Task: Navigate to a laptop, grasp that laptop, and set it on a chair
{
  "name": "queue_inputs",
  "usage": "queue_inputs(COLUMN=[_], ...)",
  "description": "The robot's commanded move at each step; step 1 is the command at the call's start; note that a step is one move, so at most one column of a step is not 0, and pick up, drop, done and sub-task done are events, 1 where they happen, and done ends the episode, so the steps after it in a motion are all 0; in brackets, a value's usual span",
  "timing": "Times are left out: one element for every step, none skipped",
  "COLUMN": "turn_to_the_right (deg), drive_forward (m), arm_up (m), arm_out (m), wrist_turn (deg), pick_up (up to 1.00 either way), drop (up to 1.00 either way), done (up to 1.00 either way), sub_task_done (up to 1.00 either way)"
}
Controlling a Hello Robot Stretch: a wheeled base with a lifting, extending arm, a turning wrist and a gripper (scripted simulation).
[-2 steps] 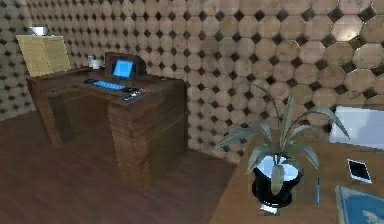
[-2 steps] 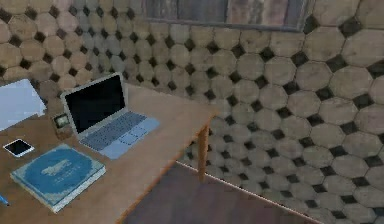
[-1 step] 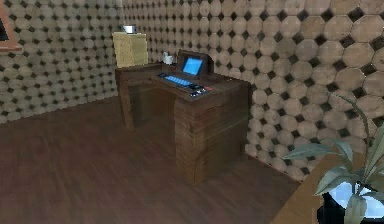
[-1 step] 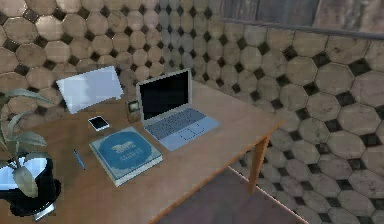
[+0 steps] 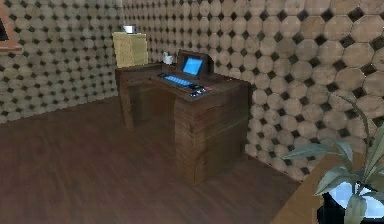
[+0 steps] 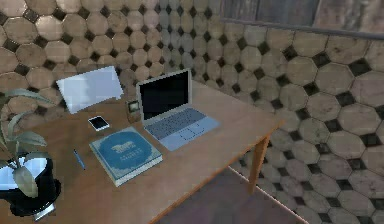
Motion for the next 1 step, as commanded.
queue_inputs(turn_to_the_right=[0.0], drive_forward=[0.00], arm_up=[0.34], arm_out=[0.00], wrist_turn=[0.0], pick_up=[0.00], drop=[0.00], done=[0.00], sub_task_done=[0.00])
